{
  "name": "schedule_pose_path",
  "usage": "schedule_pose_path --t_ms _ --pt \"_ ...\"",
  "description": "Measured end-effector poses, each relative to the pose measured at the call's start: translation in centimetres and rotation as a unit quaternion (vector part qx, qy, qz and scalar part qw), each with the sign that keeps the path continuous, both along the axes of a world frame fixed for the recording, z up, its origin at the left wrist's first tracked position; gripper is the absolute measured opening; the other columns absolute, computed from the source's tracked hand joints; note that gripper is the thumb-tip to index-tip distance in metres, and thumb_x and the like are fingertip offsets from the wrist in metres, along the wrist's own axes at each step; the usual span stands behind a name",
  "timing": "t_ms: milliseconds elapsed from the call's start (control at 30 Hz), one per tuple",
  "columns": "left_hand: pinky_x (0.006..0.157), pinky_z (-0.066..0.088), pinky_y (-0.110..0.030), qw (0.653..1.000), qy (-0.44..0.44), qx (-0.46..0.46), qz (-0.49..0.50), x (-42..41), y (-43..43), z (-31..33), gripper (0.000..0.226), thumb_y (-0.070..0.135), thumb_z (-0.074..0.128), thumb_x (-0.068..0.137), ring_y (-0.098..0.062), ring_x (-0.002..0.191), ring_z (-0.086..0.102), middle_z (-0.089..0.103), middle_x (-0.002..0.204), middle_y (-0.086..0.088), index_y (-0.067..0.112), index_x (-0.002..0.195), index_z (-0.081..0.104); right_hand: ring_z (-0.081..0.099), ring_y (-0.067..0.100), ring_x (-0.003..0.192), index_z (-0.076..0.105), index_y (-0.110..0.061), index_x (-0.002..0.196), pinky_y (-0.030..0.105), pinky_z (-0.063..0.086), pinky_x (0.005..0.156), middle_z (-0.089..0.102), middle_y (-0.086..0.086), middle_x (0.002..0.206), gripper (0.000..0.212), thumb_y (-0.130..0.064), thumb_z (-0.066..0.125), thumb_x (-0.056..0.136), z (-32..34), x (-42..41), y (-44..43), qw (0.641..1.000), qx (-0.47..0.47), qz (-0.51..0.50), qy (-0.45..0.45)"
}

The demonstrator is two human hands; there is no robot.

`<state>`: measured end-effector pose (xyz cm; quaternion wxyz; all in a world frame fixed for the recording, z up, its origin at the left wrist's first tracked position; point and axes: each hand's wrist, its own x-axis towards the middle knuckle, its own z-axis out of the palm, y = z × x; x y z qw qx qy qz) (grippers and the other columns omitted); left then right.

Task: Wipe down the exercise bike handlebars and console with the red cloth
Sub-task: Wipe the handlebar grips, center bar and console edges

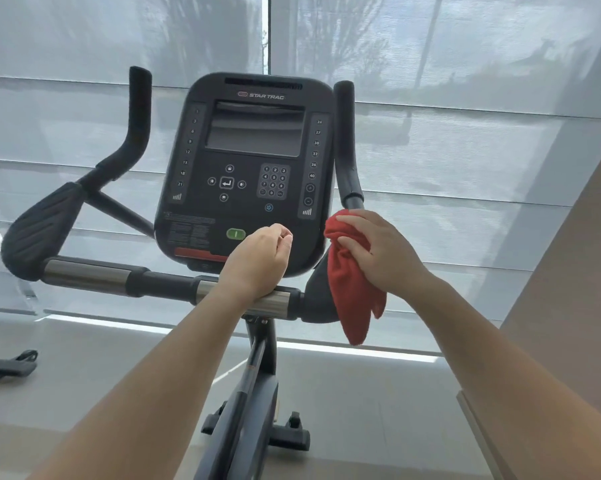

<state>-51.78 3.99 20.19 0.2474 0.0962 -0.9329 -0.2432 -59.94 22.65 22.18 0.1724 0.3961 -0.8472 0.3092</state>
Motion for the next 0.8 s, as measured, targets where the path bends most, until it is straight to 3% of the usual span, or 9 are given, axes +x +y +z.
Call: schedule_pose_path --t_ms 267,533,667,800 --pt "0.08 0.045 -0.037 1.0 0.001 0.007 0.001 -0.3 0.0 -0.1 0.028 0.027 0.033 0.099 -0.022 0.094 0.057 0.063 0.104 -0.005 0.016 0.11 0.056 0.044 0.004 0.116 0.06 -0.025 0.12 0.016 0.029 0.099 0.055 -0.011 0.124 0.03 -0.026 0.055 0.09 -1.7 4.5 2.1 0.999 0.003 0.04 0.022" --pt "0.083 0.044 -0.036 1.0 0.0 0.01 0.006 0.0 0.1 0.0 0.03 0.025 0.032 0.099 -0.022 0.1 0.054 0.063 0.107 -0.005 0.015 0.113 0.056 0.048 0.01 0.121 0.06 -0.024 0.122 0.022 0.032 0.105 0.056 -0.007 0.129 0.034 -0.019 0.058 0.089 0.0 2.2 0.7 0.998 -0.041 0.024 -0.029" --pt "0.082 0.044 -0.036 1.0 -0.002 0.013 0.013 0.2 0.2 0.1 0.029 0.025 0.032 0.099 -0.022 0.098 0.056 0.064 0.106 -0.004 0.016 0.112 0.056 0.047 0.008 0.12 0.061 -0.024 0.122 0.014 0.029 0.099 0.057 -0.009 0.128 0.032 -0.021 0.057 0.09 -0.6 3.2 0.7 1.0 -0.02 0.006 -0.007" --pt "0.081 0.044 -0.036 1.0 -0.008 0.016 0.019 0.3 0.4 0.2 0.03 0.024 0.032 0.098 -0.022 0.098 0.056 0.064 0.106 -0.004 0.016 0.112 0.057 0.05 0.002 0.111 0.065 -0.023 0.116 0.002 0.028 0.091 0.062 -0.009 0.119 0.029 -0.016 0.06 0.088 -0.8 4.7 2.3 0.998 -0.009 0.054 0.003"
